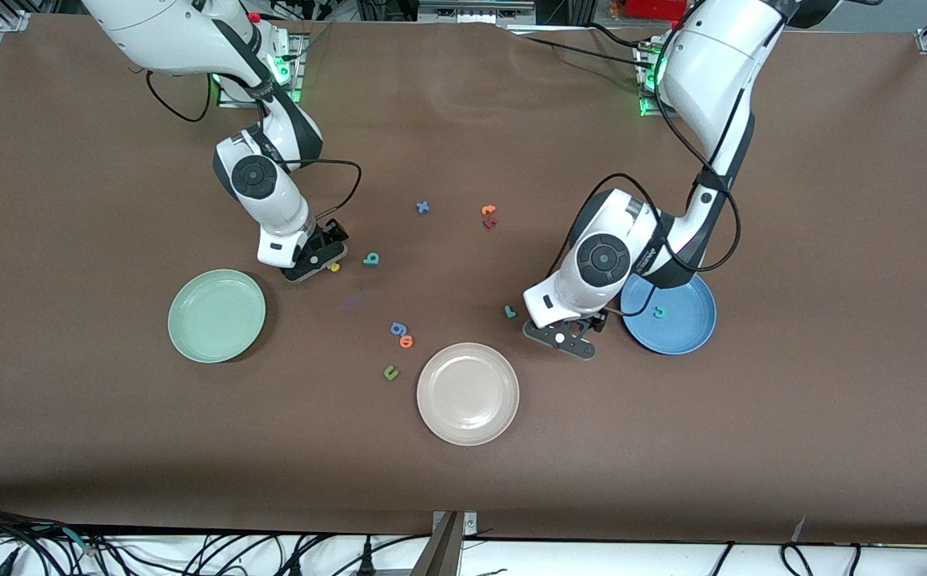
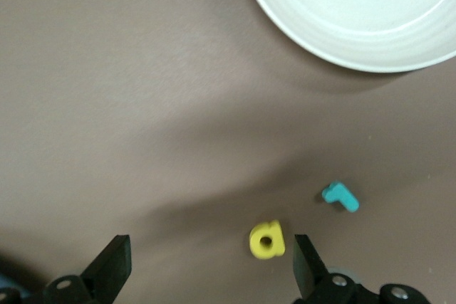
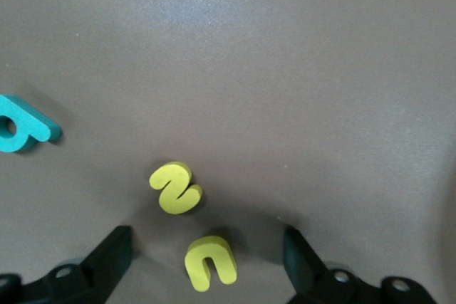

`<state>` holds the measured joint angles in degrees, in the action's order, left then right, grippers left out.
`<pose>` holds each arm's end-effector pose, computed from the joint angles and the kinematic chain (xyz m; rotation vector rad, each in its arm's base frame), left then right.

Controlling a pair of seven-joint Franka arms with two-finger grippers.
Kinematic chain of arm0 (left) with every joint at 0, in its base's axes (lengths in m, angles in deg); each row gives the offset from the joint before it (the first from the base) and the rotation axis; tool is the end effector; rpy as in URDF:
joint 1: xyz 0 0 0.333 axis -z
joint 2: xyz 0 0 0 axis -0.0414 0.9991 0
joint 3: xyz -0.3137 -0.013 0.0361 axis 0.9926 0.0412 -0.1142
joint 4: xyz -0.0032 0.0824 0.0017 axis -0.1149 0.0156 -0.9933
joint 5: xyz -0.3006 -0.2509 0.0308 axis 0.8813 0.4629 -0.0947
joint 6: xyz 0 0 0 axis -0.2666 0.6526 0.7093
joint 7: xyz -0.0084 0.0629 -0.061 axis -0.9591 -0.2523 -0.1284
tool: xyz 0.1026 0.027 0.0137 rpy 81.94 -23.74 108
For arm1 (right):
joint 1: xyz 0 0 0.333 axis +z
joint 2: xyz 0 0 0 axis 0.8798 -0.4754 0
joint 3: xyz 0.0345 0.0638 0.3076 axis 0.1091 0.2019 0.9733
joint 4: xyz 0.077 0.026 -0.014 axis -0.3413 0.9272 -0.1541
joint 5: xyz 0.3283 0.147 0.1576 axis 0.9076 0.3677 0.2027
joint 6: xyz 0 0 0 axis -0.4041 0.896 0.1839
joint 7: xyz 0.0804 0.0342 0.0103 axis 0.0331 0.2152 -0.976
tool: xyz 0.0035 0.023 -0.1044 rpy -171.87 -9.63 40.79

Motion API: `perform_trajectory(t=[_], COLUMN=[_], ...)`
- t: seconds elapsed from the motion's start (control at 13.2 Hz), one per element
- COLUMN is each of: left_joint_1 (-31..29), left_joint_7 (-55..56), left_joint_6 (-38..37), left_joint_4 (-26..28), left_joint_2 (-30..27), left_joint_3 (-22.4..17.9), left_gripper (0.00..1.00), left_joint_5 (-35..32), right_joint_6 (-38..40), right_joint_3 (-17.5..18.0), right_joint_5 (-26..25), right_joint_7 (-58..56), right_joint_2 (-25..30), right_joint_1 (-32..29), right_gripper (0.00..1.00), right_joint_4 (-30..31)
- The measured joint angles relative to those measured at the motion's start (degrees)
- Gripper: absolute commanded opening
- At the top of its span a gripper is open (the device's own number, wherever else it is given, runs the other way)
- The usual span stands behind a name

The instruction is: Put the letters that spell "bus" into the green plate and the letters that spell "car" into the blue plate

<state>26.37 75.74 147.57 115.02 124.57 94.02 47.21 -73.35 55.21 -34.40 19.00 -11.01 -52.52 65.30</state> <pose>0.6152 -0.3328 0.2198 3.0540 -0.5738 -0.0575 0.4718 0.2095 0.1627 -3.0083 -0.8974 -0.0441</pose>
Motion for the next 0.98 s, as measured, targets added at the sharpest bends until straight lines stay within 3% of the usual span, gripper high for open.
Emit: perform_trajectory(t=[0.15, 0.23, 0.3, 0.53, 0.68, 0.98], left_joint_1=[0.26, 0.35, 0.38, 0.52, 1.15, 2.25], left_joint_7=[0.47, 0.48, 0.48, 0.51, 0.74, 2.14], left_joint_6=[0.96, 1.05, 1.17, 1.25, 1.21, 1.18], left_joint_4=[0.02, 0.04, 0.04, 0.04, 0.09, 0.0], left_joint_2=[1.77, 2.67, 3.4, 4.1, 4.19, 4.24], left_joint_3=[0.24, 0.26, 0.26, 0.29, 0.26, 0.24], left_gripper=[0.9, 0.87, 0.73, 0.41, 0.1, 0.06], left_joint_5=[1.39, 3.77, 5.54, 6.7, 6.7, 6.7], right_joint_6=[0.0, 0.0, 0.0, -0.04, -0.03, -0.03], right_joint_3=[-0.19, -0.26, -0.3, -0.35, -0.39, -0.45], right_joint_5=[0.0, 0.0, 0.01, 0.01, 0.01, 0.01], right_joint_7=[0.01, 0.02, 0.13, 0.29, 0.32, 0.37], right_joint_2=[0.38, 0.68, 0.96, 1.24, 1.41, 1.52], right_joint_1=[0.0, 0.0, -0.01, -0.01, -0.01, -0.01], right_gripper=[0.56, 0.53, 0.48, 0.35, 0.24, 0.2], right_joint_4=[0.13, 0.27, 0.47, 0.62, 0.68, 0.69])
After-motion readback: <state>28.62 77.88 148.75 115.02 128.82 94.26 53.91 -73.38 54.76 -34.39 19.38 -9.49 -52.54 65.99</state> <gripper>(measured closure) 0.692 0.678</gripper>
